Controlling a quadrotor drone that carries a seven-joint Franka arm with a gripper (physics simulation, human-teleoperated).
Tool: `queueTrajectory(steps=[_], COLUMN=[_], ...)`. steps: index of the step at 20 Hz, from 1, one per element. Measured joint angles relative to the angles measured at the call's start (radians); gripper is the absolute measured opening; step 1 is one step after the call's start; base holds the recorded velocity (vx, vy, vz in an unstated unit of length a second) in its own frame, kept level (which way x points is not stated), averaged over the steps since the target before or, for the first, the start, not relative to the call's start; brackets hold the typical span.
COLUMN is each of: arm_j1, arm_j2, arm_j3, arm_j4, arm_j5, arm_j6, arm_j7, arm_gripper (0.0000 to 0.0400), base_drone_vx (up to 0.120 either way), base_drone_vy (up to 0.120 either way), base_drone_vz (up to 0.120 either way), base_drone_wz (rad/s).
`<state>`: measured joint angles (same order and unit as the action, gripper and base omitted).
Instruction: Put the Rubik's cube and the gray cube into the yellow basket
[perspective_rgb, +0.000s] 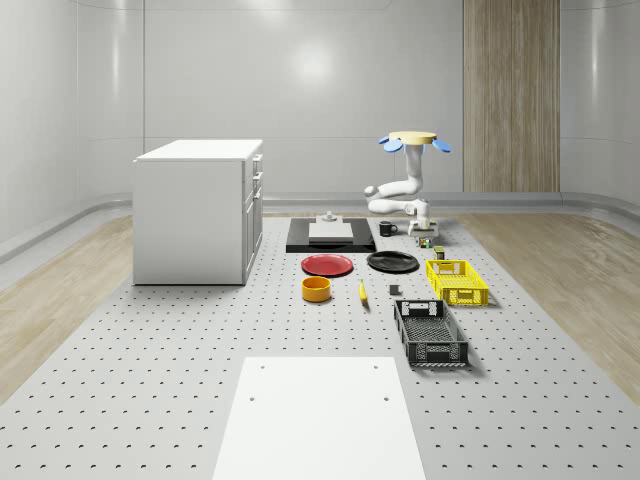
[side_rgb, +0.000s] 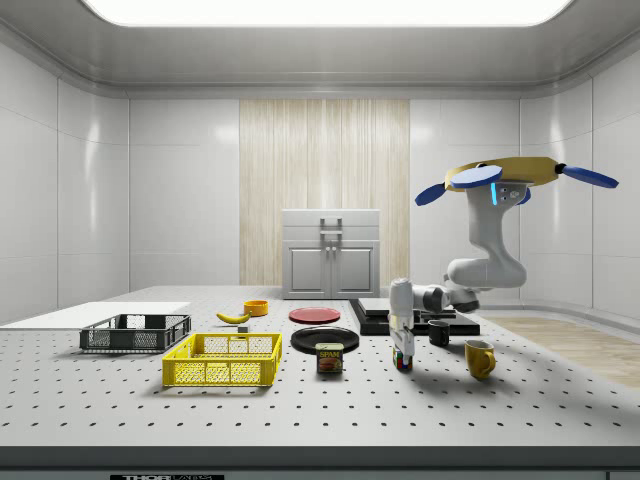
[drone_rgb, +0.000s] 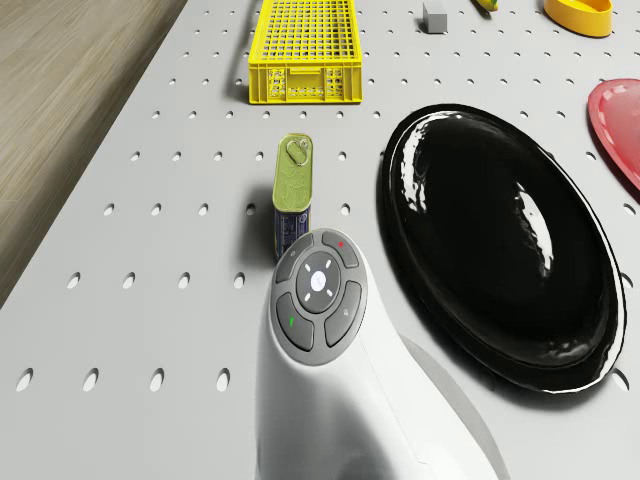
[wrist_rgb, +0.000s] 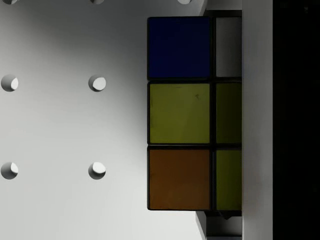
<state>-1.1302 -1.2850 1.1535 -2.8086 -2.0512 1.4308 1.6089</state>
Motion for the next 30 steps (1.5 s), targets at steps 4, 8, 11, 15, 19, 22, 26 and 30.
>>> queueTrajectory(steps=[4, 8, 11, 15, 19, 22, 26, 30], arm_j1=[-0.017, -0.026, -0.031, -0.036, -0.039, -0.043, -0.051, -0.060], arm_j2=[-0.005, -0.012, -0.017, -0.024, -0.029, -0.032, -0.037, -0.046], arm_j3=[-0.004, -0.004, -0.003, 0.002, 0.038, 0.079, 0.144, 0.200], arm_j4=[0.016, 0.024, 0.027, 0.027, 0.017, 0.007, -0.007, -0.014], arm_j5=[-0.004, -0.003, 0.000, 0.007, 0.043, 0.084, 0.148, 0.205], arm_j6=[0.013, 0.023, 0.030, 0.035, 0.025, 0.011, -0.008, -0.019], arm_j7=[0.003, 0.006, 0.009, 0.010, 0.019, 0.027, 0.040, 0.052], arm_gripper=[0.0383, 0.0347, 0.0335, 0.0330, 0.0326, 0.0324, 0.0323, 0.0322], base_drone_vx=[0.000, 0.000, 0.000, 0.000, 0.000, 0.000, 0.000, 0.110], base_drone_vy=[0.000, 0.000, 0.000, 0.000, 0.000, 0.000, 0.000, 0.000], base_drone_vz=[0.000, 0.000, 0.000, 0.000, 0.000, 0.120, 0.120, 0.080], base_drone_wz=[0.000, 0.000, 0.000, 0.000, 0.000, 0.000, 0.000, 0.000])
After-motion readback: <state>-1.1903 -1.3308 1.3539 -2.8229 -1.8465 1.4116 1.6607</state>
